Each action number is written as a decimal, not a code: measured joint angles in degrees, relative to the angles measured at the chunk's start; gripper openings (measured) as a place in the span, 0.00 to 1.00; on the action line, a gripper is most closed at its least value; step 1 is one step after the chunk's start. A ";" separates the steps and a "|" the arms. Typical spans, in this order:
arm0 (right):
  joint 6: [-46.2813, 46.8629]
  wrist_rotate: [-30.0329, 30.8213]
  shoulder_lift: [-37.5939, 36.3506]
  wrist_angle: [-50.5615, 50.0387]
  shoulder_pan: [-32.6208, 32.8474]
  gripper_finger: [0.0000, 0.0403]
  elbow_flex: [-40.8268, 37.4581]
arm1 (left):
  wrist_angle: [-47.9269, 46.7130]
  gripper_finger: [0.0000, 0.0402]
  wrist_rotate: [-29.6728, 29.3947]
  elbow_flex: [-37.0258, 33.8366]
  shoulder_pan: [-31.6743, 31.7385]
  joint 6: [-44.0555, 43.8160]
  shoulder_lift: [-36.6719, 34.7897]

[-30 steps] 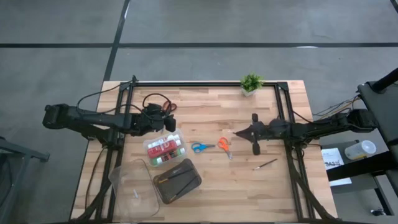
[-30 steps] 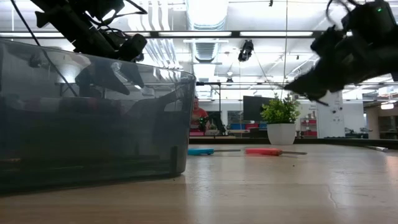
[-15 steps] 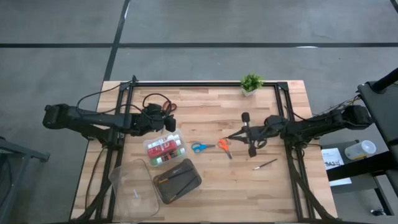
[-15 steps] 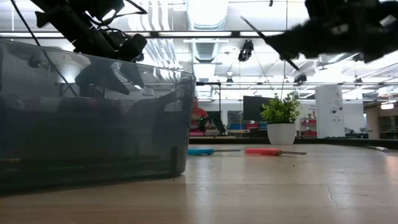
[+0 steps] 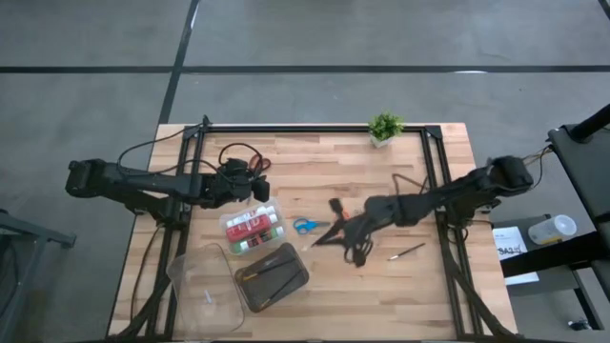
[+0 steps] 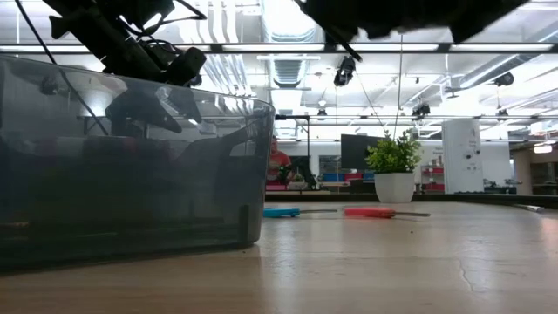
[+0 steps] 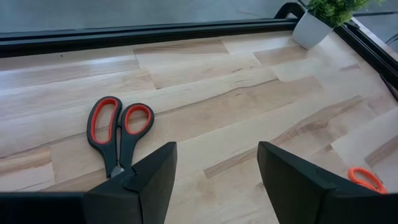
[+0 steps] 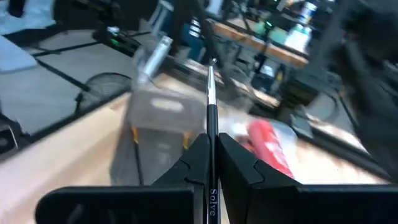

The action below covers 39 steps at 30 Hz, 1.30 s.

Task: Pick & Place Paint Supplies
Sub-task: Put the middle silver paint brush into the black transparent bin

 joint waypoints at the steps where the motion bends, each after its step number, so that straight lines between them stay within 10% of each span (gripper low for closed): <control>1: -0.34 0.01 1.66 0.13 0.96 0.04 1.79 | 0.00 0.58 0.01 0.00 -0.01 -0.01 0.00; 23: -1.11 0.30 33.62 -27.02 4.63 0.04 41.09 | 0.00 0.58 0.01 0.00 -0.02 -0.01 0.00; 39: 1.82 -6.51 38.10 -28.30 3.40 0.04 43.98 | 0.00 0.58 0.00 0.00 -0.01 0.00 0.00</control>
